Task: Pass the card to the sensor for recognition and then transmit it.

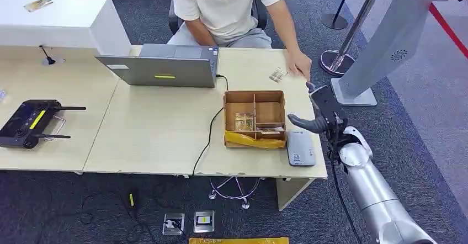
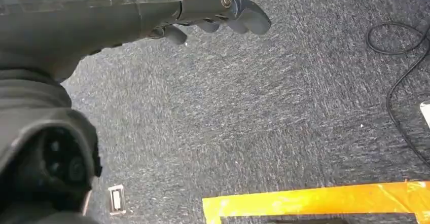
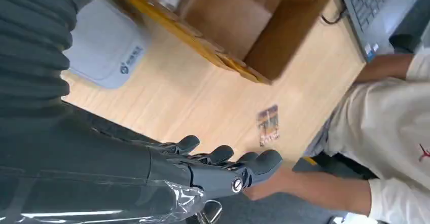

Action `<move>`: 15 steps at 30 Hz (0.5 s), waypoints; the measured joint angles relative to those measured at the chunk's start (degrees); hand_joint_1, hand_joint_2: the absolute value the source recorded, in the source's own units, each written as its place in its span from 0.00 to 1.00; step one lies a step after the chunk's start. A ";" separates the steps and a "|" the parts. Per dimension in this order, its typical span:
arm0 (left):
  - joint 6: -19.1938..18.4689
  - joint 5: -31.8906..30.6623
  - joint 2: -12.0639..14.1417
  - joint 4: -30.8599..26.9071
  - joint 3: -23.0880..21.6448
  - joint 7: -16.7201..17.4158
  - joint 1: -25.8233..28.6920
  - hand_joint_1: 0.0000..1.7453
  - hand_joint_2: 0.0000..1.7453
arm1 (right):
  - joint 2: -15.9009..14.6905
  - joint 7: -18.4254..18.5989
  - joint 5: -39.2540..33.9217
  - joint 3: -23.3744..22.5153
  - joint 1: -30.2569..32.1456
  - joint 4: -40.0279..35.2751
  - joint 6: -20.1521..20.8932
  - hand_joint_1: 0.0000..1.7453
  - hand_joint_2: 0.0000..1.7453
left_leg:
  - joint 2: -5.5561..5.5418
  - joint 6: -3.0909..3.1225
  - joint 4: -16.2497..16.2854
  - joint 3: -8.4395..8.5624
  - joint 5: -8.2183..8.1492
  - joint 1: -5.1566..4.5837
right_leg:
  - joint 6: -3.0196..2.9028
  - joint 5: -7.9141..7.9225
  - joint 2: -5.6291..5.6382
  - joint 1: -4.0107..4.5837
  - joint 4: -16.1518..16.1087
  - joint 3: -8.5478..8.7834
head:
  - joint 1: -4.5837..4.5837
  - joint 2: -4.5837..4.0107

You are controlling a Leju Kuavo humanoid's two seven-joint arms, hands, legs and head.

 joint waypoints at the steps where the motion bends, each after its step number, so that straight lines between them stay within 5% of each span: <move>1: -0.02 -0.07 0.00 0.00 0.00 0.00 -0.02 0.00 0.00 | -0.15 0.00 0.44 -0.11 0.90 -0.83 0.42 0.00 1.00 | 0.00 0.00 0.00 0.00 0.00 0.00 | 0.00 0.00 0.01 0.00 0.00 0.00 | 0.02 0.00; 15: 0.02 -1.36 0.00 0.00 -0.07 0.09 -0.08 0.00 0.00 | -1.97 -0.90 19.22 -0.94 7.60 -8.30 -1.07 0.00 1.00 | 0.06 0.01 0.00 0.02 -0.02 0.00 | 0.00 0.00 0.07 0.00 -0.01 0.00 | 0.00 0.00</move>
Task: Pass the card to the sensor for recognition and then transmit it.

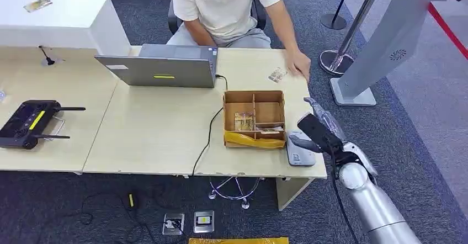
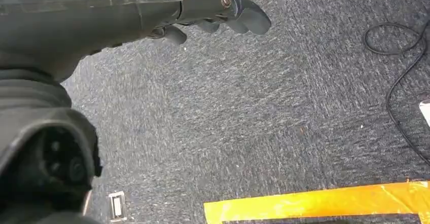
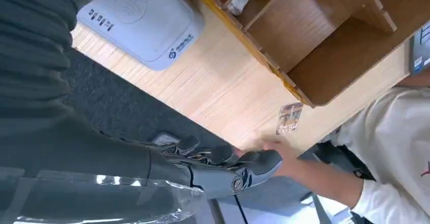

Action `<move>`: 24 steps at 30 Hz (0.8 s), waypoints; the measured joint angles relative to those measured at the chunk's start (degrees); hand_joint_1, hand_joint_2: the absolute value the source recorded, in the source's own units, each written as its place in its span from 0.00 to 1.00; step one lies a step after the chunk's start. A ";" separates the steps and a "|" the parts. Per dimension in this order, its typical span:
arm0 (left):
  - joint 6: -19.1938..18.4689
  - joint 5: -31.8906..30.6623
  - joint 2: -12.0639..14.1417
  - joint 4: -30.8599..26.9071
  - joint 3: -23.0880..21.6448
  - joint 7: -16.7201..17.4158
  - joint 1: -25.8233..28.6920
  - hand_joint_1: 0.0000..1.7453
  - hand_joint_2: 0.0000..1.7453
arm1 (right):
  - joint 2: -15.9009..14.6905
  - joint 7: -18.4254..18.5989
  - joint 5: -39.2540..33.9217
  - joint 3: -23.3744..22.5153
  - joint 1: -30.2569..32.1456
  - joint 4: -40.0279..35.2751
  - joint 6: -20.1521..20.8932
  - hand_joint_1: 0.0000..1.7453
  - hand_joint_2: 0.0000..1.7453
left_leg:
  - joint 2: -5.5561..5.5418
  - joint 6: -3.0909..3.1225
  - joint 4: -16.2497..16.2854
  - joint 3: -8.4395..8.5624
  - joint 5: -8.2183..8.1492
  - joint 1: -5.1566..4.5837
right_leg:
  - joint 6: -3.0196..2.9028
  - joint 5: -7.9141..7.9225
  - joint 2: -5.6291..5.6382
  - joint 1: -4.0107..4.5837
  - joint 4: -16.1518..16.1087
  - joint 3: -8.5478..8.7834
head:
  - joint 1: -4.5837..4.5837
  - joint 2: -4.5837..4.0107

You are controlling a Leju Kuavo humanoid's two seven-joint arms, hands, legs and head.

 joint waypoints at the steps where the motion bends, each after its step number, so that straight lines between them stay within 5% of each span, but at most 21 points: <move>1: -0.02 -0.04 0.00 0.00 -0.13 0.00 0.00 0.00 0.00 | -0.22 -0.26 2.97 0.06 0.48 -0.63 -0.61 0.00 1.00 | 0.00 0.00 0.00 -0.01 0.00 0.00 | 0.00 0.00 -0.02 0.00 0.00 0.01 | 0.04 0.00; 11: 0.28 -0.20 -0.11 -0.02 -0.81 0.00 -0.10 0.00 0.00 | -0.39 -1.88 29.69 2.10 3.15 -5.18 -8.43 0.00 1.00 | 0.00 -0.01 -0.01 -0.01 -0.02 0.00 | 0.00 0.00 0.00 0.00 0.00 0.01 | 0.00 0.00; 24: 0.46 0.09 -0.55 -0.02 -0.83 0.00 -0.21 0.00 0.00 | 1.92 -2.97 40.71 5.86 3.82 -4.55 -15.60 0.00 1.00 | 0.00 -0.01 -0.02 -0.03 -0.02 0.01 | -0.01 0.00 -0.01 0.00 0.01 0.02 | 0.00 0.00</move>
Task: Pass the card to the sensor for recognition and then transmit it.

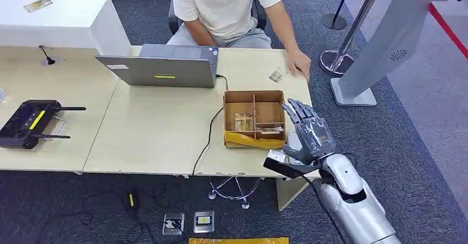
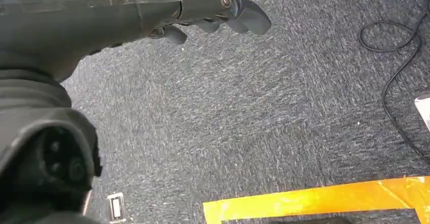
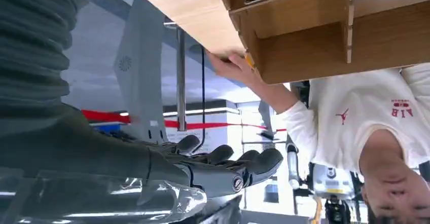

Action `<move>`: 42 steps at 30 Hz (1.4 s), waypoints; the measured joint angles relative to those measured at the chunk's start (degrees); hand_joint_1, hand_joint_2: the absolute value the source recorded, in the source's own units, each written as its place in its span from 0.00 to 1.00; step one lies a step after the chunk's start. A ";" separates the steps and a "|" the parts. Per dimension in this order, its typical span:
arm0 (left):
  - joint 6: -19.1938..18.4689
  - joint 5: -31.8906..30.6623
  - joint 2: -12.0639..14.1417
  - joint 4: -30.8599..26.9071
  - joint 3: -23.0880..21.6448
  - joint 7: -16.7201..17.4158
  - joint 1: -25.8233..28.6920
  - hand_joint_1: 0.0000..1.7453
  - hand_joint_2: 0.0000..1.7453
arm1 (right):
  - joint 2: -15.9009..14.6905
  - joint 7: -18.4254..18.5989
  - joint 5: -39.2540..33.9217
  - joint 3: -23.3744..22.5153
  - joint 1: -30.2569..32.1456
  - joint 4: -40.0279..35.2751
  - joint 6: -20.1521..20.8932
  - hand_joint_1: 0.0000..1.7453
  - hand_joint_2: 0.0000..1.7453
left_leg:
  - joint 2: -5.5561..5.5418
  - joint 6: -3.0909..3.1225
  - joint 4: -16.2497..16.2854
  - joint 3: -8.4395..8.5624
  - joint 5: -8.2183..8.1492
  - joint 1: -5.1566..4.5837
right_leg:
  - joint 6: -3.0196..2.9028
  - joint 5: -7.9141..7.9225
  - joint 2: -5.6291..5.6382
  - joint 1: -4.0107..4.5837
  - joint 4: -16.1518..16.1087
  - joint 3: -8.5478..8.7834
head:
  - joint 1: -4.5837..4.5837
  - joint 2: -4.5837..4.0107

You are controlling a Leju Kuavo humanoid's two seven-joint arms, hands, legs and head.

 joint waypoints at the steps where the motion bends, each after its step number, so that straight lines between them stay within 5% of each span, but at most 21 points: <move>1: 0.07 0.02 0.00 0.00 0.00 0.00 0.00 0.00 0.00 | 0.29 0.13 0.27 0.22 -0.17 0.44 -0.68 0.00 1.00 | 0.00 0.00 0.00 0.00 0.00 0.00 | 0.00 0.00 0.00 0.00 0.00 -0.01 | 0.04 0.00; 20: 0.31 -0.59 -0.26 0.00 -0.04 -0.02 -0.06 0.00 0.00 | 5.57 -0.98 -1.33 2.36 -4.86 12.26 -6.47 0.00 1.00 | 0.00 0.00 0.00 0.00 0.00 0.00 | 0.00 0.00 -0.01 0.00 0.00 -0.01 | 0.02 0.00; 42: 0.70 -1.09 -0.26 0.00 -0.07 -0.02 -0.05 0.00 0.00 | 6.93 -1.49 -2.51 2.80 -6.82 20.33 -7.57 0.00 1.00 | 0.00 0.00 0.00 0.00 0.00 0.00 | 0.00 0.00 0.00 0.00 0.00 -0.01 | 0.02 0.00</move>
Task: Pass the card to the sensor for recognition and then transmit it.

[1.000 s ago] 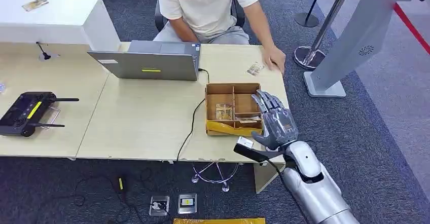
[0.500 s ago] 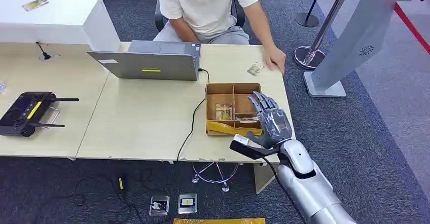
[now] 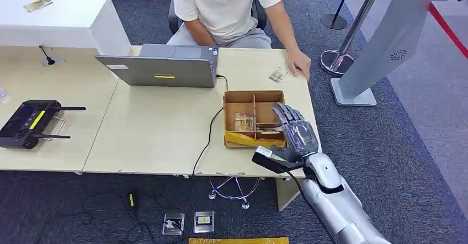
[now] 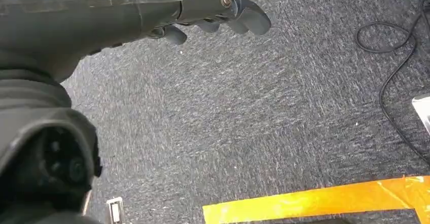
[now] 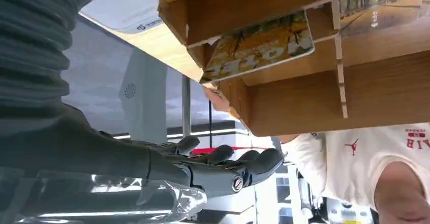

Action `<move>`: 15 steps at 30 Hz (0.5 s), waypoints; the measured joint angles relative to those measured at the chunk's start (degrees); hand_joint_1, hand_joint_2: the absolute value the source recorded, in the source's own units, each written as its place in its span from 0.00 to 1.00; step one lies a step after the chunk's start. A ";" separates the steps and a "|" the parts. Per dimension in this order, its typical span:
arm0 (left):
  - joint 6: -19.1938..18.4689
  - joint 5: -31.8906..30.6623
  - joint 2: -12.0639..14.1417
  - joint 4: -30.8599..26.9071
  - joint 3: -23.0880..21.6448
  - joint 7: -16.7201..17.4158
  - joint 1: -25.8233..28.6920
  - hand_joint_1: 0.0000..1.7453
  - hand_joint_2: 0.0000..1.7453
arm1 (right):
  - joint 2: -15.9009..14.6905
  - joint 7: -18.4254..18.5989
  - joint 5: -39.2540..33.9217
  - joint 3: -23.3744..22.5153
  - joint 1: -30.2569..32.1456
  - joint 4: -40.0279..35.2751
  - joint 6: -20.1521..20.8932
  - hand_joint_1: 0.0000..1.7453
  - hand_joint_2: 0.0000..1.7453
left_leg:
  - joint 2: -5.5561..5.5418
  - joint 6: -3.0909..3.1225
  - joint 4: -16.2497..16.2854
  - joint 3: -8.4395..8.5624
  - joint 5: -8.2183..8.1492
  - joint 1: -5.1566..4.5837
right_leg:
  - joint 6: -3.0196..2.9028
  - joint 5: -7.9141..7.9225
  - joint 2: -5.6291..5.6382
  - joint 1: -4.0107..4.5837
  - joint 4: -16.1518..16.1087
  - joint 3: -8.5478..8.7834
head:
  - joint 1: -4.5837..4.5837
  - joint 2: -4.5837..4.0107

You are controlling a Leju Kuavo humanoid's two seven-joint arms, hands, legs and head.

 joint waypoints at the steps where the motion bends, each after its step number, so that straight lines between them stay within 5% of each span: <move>1: 0.00 0.00 0.00 0.00 0.00 0.00 0.00 0.00 0.00 | 0.00 0.00 0.00 0.00 0.00 0.15 0.02 0.06 1.00 | 0.00 0.00 0.00 0.00 0.00 0.00 | 0.00 0.00 0.00 0.00 0.00 0.00 | 0.00 0.00; 2: 0.00 0.00 0.00 0.00 0.00 0.00 0.00 0.00 0.00 | 0.00 0.00 -0.02 0.00 0.00 0.33 0.04 0.39 1.00 | 0.00 0.00 0.00 0.00 0.00 0.00 | 0.00 0.00 0.00 0.00 0.00 0.00 | 0.00 0.00; 3: -0.02 -0.02 0.00 0.00 0.00 0.00 0.00 0.00 0.00 | 0.00 -0.02 -0.02 0.00 0.00 0.48 0.09 0.87 1.00 | 0.00 0.00 0.00 0.00 0.00 0.00 | 0.00 0.00 0.00 0.00 0.00 0.00 | 0.00 0.00; 4: -0.02 -0.02 0.00 0.00 0.00 0.00 0.00 0.00 0.00 | 0.00 -0.07 -0.02 0.00 -0.03 0.66 0.22 0.94 1.00 | 0.00 0.00 0.00 0.00 0.00 0.00 | 0.00 0.00 0.00 0.00 0.00 0.00 | 0.00 0.00; 6: -0.04 -0.02 0.00 0.00 0.00 0.00 0.00 0.00 0.00 | 0.09 -0.09 -0.13 0.00 -0.07 1.05 0.50 1.00 1.00 | 0.00 0.00 0.00 0.00 0.00 0.00 | 0.00 0.00 0.00 0.00 0.00 0.00 | 0.00 0.00; 15: -0.11 0.02 -0.02 0.00 0.00 0.00 0.00 0.00 0.00 | 0.37 -0.50 -1.11 0.00 -0.48 2.23 1.14 0.98 1.00 | 0.00 0.00 0.00 0.00 0.00 0.00 | 0.00 0.00 0.00 0.00 0.00 0.00 | 0.00 0.00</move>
